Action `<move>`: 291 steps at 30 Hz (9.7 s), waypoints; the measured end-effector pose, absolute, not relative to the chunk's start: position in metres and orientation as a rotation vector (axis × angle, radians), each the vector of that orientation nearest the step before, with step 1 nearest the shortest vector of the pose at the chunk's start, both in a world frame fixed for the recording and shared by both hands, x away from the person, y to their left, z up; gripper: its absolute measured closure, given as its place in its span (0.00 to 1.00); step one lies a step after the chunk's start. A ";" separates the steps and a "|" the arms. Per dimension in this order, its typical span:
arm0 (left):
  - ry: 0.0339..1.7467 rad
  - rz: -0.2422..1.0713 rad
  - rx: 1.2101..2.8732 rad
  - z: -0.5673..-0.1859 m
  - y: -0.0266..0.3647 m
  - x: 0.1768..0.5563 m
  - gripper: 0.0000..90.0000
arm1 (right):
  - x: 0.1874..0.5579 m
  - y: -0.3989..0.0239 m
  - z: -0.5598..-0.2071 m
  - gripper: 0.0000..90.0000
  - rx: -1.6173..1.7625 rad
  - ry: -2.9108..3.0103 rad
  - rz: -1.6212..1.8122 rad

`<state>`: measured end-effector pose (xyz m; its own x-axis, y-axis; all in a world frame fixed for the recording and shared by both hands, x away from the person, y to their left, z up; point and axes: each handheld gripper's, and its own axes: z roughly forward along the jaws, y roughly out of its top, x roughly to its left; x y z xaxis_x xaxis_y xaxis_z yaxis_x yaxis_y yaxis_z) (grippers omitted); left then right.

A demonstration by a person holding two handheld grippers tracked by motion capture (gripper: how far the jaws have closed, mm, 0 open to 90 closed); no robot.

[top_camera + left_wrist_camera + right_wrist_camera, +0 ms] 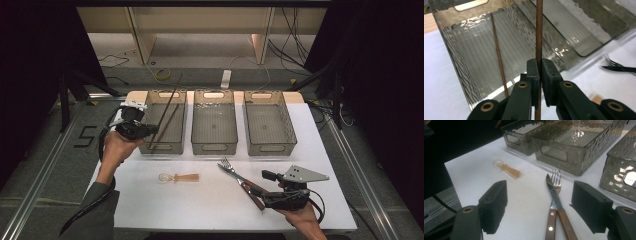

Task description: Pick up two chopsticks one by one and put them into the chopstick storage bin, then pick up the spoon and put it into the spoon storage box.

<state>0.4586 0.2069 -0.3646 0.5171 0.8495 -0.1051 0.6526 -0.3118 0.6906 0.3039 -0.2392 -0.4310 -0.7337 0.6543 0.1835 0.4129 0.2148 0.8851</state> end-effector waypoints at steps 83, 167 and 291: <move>1.122 0.349 2.211 -0.381 0.180 0.438 0.19 | 0.299 -0.239 -0.428 0.33 0.991 2.254 1.536; 0.695 0.083 2.790 -0.462 0.095 0.416 0.65 | 0.297 -0.239 -0.430 0.33 0.980 2.277 1.506; 0.965 0.273 2.042 -0.363 0.093 0.483 0.86 | 0.299 -0.241 -0.432 0.33 0.997 2.273 1.501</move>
<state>0.4830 0.0926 -0.3635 0.6799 0.7186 -0.1458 0.5359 -0.3512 0.7678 0.2990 -0.2410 -0.4319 -0.7381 0.6547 0.1634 0.4073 0.2392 0.8814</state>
